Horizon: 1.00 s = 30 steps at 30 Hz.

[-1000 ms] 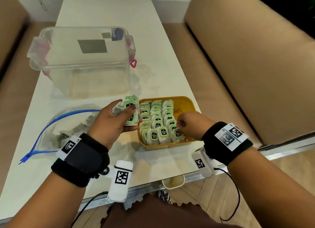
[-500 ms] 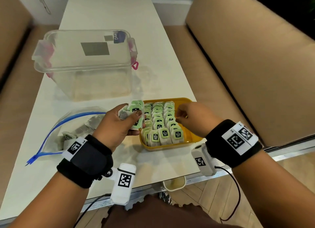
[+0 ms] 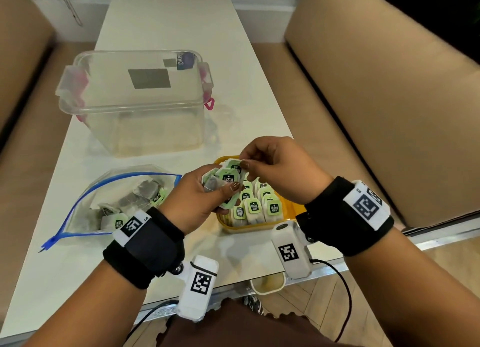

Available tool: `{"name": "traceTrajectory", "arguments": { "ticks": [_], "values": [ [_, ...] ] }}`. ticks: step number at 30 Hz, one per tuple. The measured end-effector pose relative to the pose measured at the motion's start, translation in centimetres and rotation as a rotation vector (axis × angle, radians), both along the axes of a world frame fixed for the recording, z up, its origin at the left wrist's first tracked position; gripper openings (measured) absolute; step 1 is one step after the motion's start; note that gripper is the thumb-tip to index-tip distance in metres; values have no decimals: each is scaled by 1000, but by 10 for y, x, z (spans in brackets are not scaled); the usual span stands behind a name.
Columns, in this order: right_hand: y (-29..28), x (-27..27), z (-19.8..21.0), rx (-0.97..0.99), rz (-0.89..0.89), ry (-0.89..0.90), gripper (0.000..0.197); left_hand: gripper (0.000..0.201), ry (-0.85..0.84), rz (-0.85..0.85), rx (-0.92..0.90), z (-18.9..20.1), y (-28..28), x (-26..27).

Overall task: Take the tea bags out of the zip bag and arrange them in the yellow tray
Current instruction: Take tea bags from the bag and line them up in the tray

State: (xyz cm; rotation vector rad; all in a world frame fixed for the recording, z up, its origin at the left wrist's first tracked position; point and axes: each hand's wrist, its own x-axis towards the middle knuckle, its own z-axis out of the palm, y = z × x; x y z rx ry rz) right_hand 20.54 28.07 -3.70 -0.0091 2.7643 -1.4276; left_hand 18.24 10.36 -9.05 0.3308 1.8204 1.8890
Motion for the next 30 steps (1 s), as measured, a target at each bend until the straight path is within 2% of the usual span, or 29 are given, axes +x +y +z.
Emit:
{"name": "traceTrajectory", "arguments": {
  "ticks": [6,12,16,19,23,27,30],
  "values": [
    [14,-5,-2,-61,-41,-43,7,19,27,4,-56,-3,-7,-3],
    [37,4,-9,155,-3,-207,5,15,-17,26,-69,-7,-10,-3],
    [44,11,-22,339,73,-370,11,33,-44,30,-67,-7,-10,-1],
    [45,12,-32,402,101,-449,17,38,-59,31,-55,-8,-9,-1],
    [42,12,-39,492,107,-468,7,42,-58,30,-58,-10,-9,-2],
    [41,11,-41,597,113,-442,14,46,-59,39,-52,-11,-9,-3],
    [40,10,-42,595,110,-460,15,51,-65,42,-40,-12,-9,-3]
  ]
}}
